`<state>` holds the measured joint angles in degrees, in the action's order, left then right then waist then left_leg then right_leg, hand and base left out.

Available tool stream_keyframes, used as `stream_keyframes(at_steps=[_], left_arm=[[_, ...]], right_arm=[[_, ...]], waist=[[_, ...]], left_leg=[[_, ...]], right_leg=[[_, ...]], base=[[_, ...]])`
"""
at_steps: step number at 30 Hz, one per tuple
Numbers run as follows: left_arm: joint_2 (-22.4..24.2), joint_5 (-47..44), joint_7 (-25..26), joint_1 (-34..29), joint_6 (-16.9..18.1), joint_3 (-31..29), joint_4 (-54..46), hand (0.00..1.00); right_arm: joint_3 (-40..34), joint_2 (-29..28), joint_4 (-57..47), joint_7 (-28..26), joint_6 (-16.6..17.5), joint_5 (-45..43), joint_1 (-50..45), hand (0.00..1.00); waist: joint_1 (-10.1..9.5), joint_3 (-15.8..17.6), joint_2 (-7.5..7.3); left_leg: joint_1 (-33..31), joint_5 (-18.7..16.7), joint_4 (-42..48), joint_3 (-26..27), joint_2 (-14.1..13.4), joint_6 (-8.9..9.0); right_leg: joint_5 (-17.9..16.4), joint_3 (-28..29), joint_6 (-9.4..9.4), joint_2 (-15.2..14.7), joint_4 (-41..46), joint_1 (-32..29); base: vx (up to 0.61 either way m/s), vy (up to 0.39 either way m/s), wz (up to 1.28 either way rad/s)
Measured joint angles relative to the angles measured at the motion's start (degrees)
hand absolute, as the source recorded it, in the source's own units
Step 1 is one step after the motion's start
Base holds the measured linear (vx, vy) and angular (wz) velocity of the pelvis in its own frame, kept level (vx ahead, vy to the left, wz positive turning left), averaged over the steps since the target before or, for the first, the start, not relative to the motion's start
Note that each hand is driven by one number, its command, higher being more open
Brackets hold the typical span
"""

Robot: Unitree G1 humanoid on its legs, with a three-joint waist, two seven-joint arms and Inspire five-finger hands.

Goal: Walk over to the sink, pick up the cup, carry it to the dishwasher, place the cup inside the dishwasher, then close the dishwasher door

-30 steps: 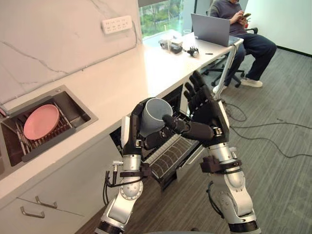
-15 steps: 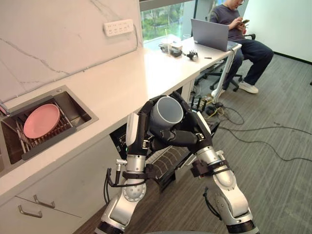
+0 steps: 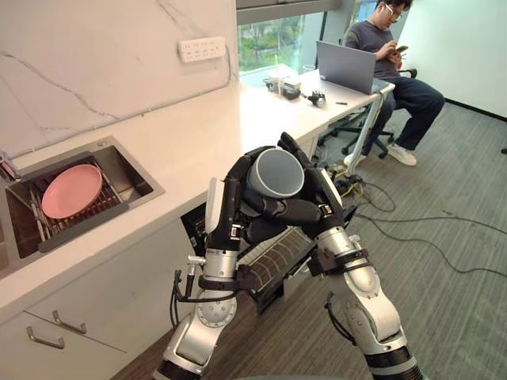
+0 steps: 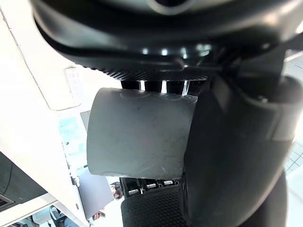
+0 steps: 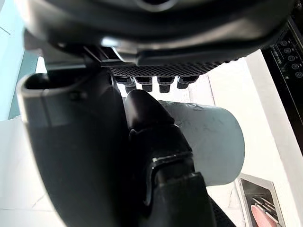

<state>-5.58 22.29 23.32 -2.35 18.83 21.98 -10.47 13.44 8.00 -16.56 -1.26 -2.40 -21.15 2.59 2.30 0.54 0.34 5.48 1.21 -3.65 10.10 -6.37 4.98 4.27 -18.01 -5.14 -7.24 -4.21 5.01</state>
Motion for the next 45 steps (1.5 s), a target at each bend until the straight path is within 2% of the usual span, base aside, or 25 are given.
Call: stream_keyframes(at_steps=[5,6,15,24,25,28,34,41,45], left_arm=[[0.0,-1.6,0.4,0.0,0.0,0.0,0.0,0.00],[0.0,-2.0,0.4,0.0,0.0,0.0,0.0,0.00],[-0.9,-4.1,1.3,0.0,-0.1,-0.1,0.1,0.00],[-1.3,-4.2,1.8,-0.1,-0.3,0.0,0.2,0.00],[-1.3,-4.2,1.8,-0.1,-0.3,0.0,0.2,1.00],[-1.3,-4.2,1.9,-0.1,-0.3,0.1,0.2,1.00],[-1.2,-4.3,4.2,-0.2,0.1,1.2,0.2,1.00],[-1.0,-4.1,4.3,-1.8,0.8,0.2,0.2,1.00],[1.0,-4.4,7.1,-3.5,6.6,-3.5,-1.5,1.00]], right_arm=[[0.3,0.9,0.6,-0.3,-0.9,-0.2,1.8,1.00],[0.3,0.9,0.8,-0.5,-1.1,-0.2,2.1,0.00],[-0.7,1.1,4.9,-3.4,-2.6,-1.7,5.9,0.00],[-1.2,1.2,6.7,-5.1,-2.3,-1.9,6.3,0.00],[-1.1,1.2,6.7,-5.0,-2.2,-1.9,6.3,0.00],[-0.8,1.0,7.2,-4.7,-0.8,-2.9,6.2,0.00],[-0.7,-4.0,9.4,-1.5,0.9,-11.9,0.8,0.00],[-1.6,-7.2,11.8,-1.2,2.5,-21.1,-1.1,0.00],[-8.2,-9.1,16.6,1.7,3.7,-25.1,-1.2,0.00]], waist=[[0.03,0.0,-0.07],[0.05,-0.1,-0.14],[0.12,-0.5,-0.83],[0.18,-0.5,-0.85],[0.18,-0.5,-0.85],[0.20,-0.5,-0.85],[0.21,-0.6,-0.99],[0.21,-0.5,-1.04],[-0.20,-0.2,-1.61]], left_leg=[[-0.1,0.4,-0.4,-0.2,0.1,-0.02],[-0.2,0.5,-0.4,-0.3,0.1,-0.04],[-0.6,1.4,-1.2,-1.6,0.4,-0.18],[-0.8,1.6,-1.3,-1.8,0.4,-0.17],[-0.8,1.6,-1.3,-1.8,0.4,-0.17],[-0.8,1.6,-1.3,-1.8,0.4,-0.16],[-1.0,1.7,-1.3,-1.9,0.4,-0.15],[-0.9,1.7,-1.3,-1.9,0.4,-0.15],[-0.9,1.7,-1.3,-2.1,0.4,-0.15]], right_leg=[[0.0,-0.5,0.00,-0.1,0.0,-0.1],[0.0,-0.8,0.00,-0.1,0.0,-0.1],[0.0,-2.1,0.00,-0.3,0.0,0.0],[0.0,-2.4,0.00,-0.3,0.0,0.0],[0.0,-2.4,0.00,-0.3,0.0,0.0],[0.0,-2.4,0.00,-0.3,0.0,0.0],[0.0,-2.5,0.00,-0.3,0.0,-0.1],[0.0,-2.4,0.00,-0.3,0.0,-0.1],[0.0,-2.6,-0.02,-0.3,0.0,0.0]], base=[[-0.02,-0.003,0.03],[-0.02,-0.003,0.09],[-0.03,-0.003,0.08],[-0.01,0.000,0.01],[0.00,0.000,0.00],[0.00,0.000,0.00],[0.00,0.000,0.00],[0.00,0.000,0.00],[0.00,0.000,0.02]])
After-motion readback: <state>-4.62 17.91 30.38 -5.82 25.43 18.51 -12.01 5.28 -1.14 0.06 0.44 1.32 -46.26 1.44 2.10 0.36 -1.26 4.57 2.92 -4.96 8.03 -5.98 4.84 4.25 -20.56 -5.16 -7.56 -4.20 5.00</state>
